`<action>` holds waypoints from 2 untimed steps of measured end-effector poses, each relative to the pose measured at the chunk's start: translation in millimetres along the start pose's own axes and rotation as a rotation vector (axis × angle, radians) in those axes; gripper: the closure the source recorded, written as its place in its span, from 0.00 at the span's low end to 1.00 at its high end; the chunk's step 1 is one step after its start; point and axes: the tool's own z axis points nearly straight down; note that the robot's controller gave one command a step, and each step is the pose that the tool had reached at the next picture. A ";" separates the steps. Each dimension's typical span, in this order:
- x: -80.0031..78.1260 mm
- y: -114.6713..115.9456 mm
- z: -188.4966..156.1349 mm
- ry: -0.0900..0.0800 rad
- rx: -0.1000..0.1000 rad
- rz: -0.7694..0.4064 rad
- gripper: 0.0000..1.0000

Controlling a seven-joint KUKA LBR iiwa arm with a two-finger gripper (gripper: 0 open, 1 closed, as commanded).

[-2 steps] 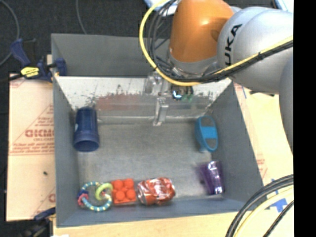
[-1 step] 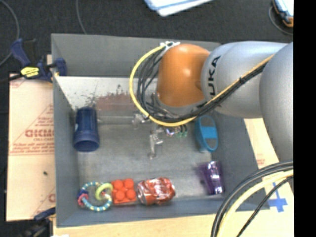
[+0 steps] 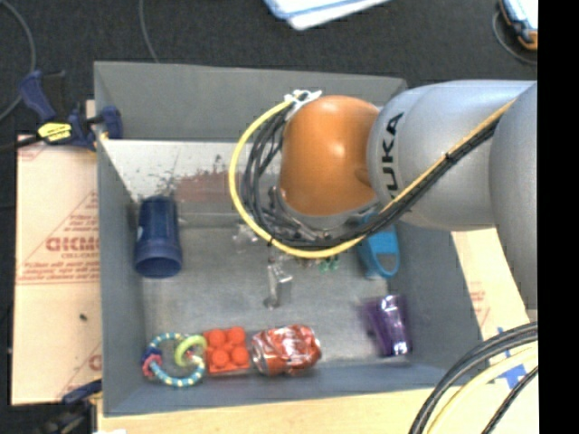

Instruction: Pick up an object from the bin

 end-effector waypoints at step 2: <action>68.6 2.8 89.1 -0.005 0.003 -0.484 0.00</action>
Offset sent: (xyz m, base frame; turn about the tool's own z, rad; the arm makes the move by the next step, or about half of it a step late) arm -0.0684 -0.0166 -0.0920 -0.4865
